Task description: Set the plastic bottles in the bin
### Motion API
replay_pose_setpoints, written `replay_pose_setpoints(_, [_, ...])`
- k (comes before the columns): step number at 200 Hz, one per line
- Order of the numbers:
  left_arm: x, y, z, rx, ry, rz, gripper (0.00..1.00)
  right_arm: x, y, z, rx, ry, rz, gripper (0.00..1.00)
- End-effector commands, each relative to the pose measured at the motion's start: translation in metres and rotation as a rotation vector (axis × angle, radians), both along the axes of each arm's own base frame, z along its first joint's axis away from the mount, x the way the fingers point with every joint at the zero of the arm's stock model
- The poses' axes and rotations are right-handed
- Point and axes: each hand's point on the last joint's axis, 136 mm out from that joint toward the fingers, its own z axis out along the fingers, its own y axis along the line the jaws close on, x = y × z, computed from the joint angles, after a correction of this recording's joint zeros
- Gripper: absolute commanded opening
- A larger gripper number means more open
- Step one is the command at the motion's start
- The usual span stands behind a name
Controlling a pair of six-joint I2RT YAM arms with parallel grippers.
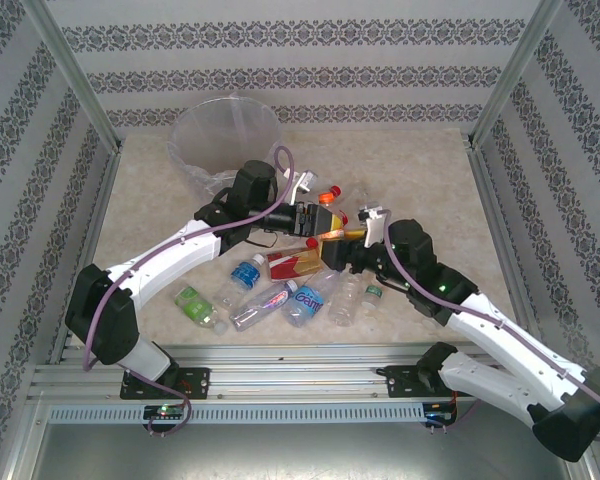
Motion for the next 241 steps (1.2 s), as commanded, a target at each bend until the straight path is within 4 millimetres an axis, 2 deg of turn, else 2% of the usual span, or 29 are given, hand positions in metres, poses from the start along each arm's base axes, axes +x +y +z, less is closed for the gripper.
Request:
replay_pose_setpoints(1, [-0.003,0.005,0.019,-0.004,-0.078,0.000,0.56,-0.019,-0.003,0.010,-0.012,-0.017,0.057,0.79])
replay_pose_setpoints(32, [0.000,0.011,0.024,0.022,-0.113,0.022,0.56,-0.043,-0.019,0.013,-0.026,-0.016,0.079,0.91])
replay_pose_setpoints(65, [0.004,0.020,0.037,0.076,-0.190,0.052,0.56,-0.060,-0.037,0.023,-0.030,-0.046,0.067,0.98])
replay_pose_setpoints(102, [0.007,0.033,0.073,0.130,-0.323,0.098,0.56,-0.071,-0.049,0.041,-0.009,-0.102,0.060,0.98])
replay_pose_setpoints(141, [0.024,0.055,0.114,0.255,-0.458,0.207,0.54,-0.076,-0.058,0.054,-0.010,-0.156,0.043,0.98])
replay_pose_setpoints(164, [0.039,0.074,0.138,0.356,-0.542,0.299,0.53,-0.078,-0.064,0.057,-0.019,-0.179,0.031,0.98])
replay_pose_setpoints(192, [0.061,0.096,0.156,0.471,-0.606,0.387,0.53,-0.080,-0.070,0.057,-0.040,-0.187,0.016,0.98])
replay_pose_setpoints(214, [0.083,0.113,0.163,0.575,-0.645,0.438,0.53,-0.082,-0.074,0.058,-0.044,-0.192,0.006,0.98])
replay_pose_setpoints(241, [0.115,0.135,0.161,0.683,-0.654,0.494,0.53,-0.083,-0.076,0.056,-0.047,-0.190,0.004,0.98])
